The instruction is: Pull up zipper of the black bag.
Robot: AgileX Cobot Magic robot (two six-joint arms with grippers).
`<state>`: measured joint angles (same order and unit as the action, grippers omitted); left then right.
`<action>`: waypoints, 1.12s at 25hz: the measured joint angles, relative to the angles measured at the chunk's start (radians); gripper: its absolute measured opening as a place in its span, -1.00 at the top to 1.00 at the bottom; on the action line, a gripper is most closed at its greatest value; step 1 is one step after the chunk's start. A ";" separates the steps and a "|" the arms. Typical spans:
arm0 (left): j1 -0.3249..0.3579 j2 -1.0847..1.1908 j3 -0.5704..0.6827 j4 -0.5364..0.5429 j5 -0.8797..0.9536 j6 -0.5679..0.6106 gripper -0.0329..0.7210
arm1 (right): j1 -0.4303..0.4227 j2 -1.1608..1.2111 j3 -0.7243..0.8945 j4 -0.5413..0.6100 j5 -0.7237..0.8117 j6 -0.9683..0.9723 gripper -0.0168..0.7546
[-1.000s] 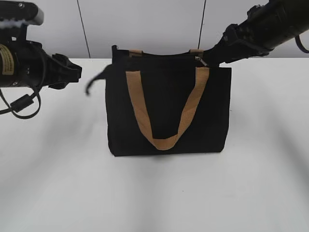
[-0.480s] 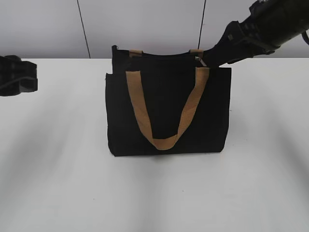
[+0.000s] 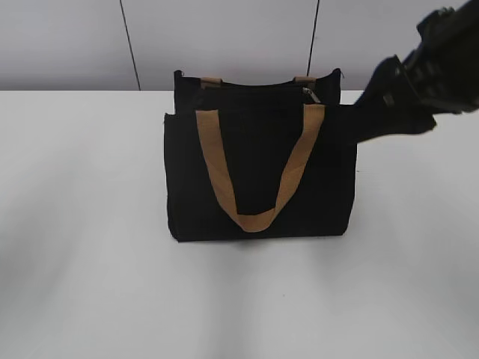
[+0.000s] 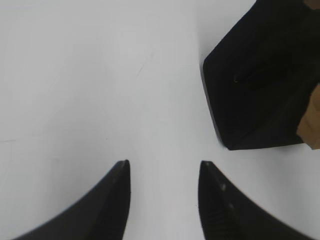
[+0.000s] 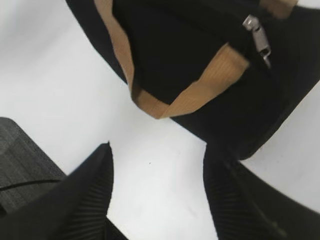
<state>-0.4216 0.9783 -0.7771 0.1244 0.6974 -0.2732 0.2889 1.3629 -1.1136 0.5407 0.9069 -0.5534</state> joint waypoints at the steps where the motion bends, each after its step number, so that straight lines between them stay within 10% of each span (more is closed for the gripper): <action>1: 0.000 -0.022 0.000 -0.001 0.018 0.007 0.02 | 0.010 -0.027 0.044 -0.003 -0.012 0.007 -0.20; 13: 0.000 -0.333 0.060 -0.002 0.191 0.031 0.02 | 0.032 -0.534 0.393 -0.131 -0.074 0.178 -0.20; 28: 0.000 -0.753 0.160 -0.066 0.377 0.122 0.02 | 0.032 -1.187 0.578 -0.435 0.219 0.505 -0.20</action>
<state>-0.4216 0.2252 -0.6167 0.0586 1.0747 -0.1515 0.3206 0.1755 -0.5361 0.1053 1.1258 -0.0487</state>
